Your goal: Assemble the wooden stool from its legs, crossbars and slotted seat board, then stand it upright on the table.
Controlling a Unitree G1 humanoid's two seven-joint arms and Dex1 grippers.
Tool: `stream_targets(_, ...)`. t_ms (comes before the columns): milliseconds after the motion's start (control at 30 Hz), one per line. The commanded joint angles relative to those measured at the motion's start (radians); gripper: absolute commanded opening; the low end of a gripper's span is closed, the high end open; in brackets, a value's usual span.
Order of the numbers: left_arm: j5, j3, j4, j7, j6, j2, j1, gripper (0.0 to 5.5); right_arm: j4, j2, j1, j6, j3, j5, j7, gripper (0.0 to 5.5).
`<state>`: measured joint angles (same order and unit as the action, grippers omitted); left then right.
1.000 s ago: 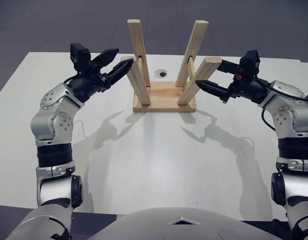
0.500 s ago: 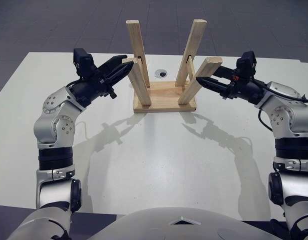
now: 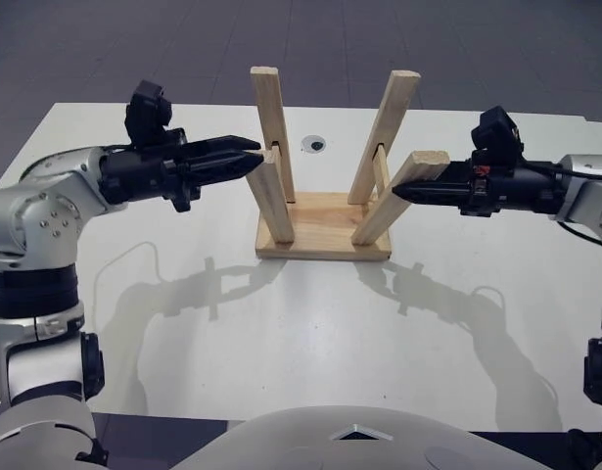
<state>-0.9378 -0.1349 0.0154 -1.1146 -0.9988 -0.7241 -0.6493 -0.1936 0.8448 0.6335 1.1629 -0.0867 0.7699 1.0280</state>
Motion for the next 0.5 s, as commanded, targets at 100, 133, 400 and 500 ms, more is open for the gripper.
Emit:
stream_targets(100,0.129,0.178,-0.441,0.138,-0.239,0.206,-0.431,1.15,0.459,-0.247,0.494,0.285,-0.031,-0.066,-0.267,1.66)
stream_targets(133,0.162,0.168,-0.533,0.162,-0.227,0.232,-0.467,1.15,0.536,-0.286,0.531,0.277,-0.041,-0.085,-0.299,1.66)
stream_targets(400,0.342,0.090,-1.024,0.264,-0.086,0.361,-0.544,1.16,1.078,-0.556,0.644,0.072,-0.092,-0.214,-0.502,1.69)
stream_targets(500,0.427,0.121,-1.094,0.236,0.009,0.381,-0.527,1.15,1.211,-0.589,0.661,-0.043,-0.086,-0.268,-0.521,2.06)
